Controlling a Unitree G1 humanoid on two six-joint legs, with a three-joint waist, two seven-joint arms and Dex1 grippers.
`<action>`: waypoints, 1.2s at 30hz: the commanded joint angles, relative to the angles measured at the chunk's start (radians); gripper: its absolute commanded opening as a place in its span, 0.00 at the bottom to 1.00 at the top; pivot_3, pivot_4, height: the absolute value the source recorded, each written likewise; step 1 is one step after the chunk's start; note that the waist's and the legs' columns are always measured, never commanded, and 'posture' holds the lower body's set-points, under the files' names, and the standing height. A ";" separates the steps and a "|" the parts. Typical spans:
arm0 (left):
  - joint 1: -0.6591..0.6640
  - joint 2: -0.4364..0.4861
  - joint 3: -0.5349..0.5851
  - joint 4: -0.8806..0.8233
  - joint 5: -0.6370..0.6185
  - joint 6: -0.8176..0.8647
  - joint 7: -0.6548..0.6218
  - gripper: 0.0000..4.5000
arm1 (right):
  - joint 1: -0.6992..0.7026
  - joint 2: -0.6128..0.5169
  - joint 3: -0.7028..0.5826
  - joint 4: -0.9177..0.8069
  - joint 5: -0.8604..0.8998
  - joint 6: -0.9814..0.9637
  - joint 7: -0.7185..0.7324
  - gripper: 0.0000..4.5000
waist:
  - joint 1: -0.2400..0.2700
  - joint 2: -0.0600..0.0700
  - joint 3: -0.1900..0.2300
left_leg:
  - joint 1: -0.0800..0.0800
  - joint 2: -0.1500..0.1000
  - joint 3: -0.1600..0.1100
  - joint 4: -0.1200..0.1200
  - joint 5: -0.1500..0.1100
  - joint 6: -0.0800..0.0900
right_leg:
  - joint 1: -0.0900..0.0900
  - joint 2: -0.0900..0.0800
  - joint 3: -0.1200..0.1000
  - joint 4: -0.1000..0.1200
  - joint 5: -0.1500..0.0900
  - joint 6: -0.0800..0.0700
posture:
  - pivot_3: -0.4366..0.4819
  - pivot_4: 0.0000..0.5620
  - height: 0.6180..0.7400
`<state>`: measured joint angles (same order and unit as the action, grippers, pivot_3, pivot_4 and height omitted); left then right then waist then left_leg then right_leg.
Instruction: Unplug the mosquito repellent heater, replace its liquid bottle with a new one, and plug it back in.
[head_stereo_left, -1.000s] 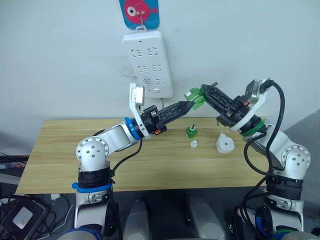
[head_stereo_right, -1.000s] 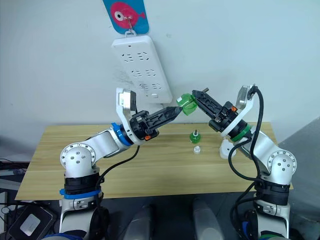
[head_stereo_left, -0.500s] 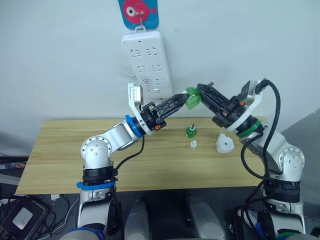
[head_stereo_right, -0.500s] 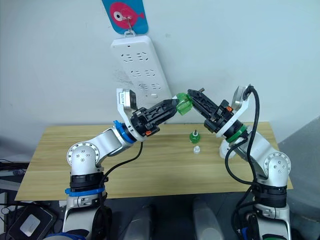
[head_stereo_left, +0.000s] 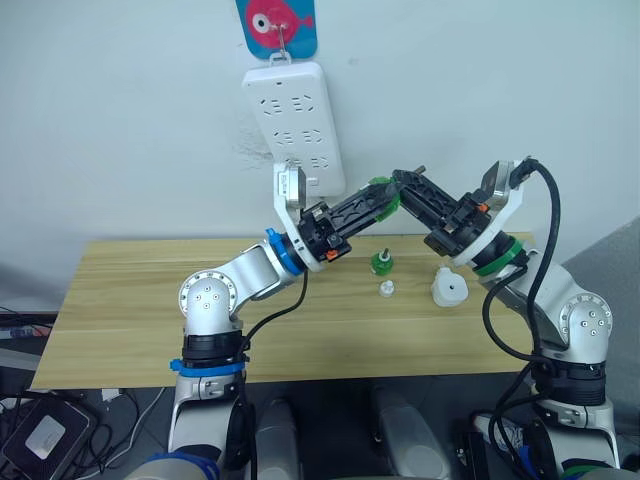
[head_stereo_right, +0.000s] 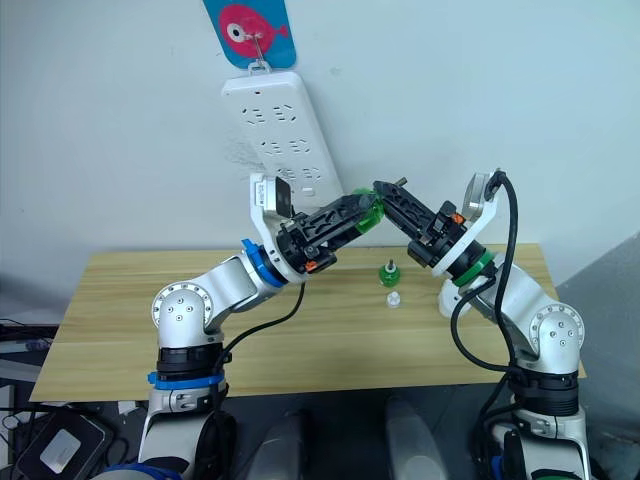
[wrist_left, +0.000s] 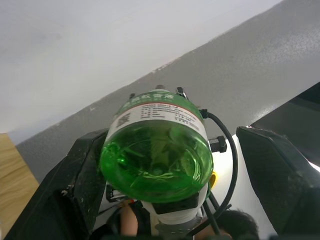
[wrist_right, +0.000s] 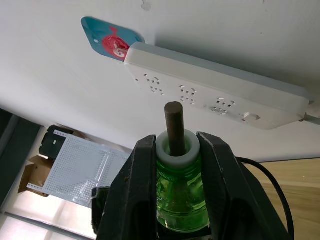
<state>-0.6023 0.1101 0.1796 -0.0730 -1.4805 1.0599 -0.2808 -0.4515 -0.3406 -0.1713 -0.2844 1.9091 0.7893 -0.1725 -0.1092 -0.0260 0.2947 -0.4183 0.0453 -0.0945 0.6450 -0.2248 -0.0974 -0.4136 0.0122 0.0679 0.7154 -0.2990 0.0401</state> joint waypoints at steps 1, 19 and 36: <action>-0.018 -0.009 -0.002 -0.048 -0.045 -0.019 0.027 0.94 | 0.002 -0.006 0.000 -0.048 0.035 -0.013 0.024 0.18 | 0.000 0.000 0.000 | 0.000 0.000 0.000 0.000 0.000 0.000 | 0.000 0.000 0.000 0.000 0.000 0.000 | 0.30 0.38 1.00; 0.018 0.005 -0.002 -0.047 -0.184 -0.055 0.127 0.94 | 0.002 -0.001 0.002 -0.042 0.038 -0.040 0.024 0.18 | 0.000 0.000 0.000 | 0.000 0.000 0.000 0.000 0.000 0.000 | 0.000 0.000 0.000 0.000 0.000 0.000 | 0.30 0.39 1.00; 0.039 0.014 -0.026 -0.046 -0.191 -0.074 0.121 0.51 | 0.012 -0.004 0.035 -0.072 0.056 -0.043 0.021 0.18 | 0.001 0.000 0.000 | 0.000 0.000 0.000 0.000 0.000 0.000 | 0.000 0.000 0.001 0.000 0.000 0.000 | 0.30 0.39 1.00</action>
<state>-0.5646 0.1309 0.1620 -0.0849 -1.6476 0.9956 -0.1455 -0.4473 -0.3421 -0.1442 -0.2967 1.9369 0.7443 -0.1572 -0.1086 -0.0260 0.2947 -0.4183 0.0452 -0.0942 0.6449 -0.2249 -0.0974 -0.4136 0.0123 0.0685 0.7150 -0.2990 0.0402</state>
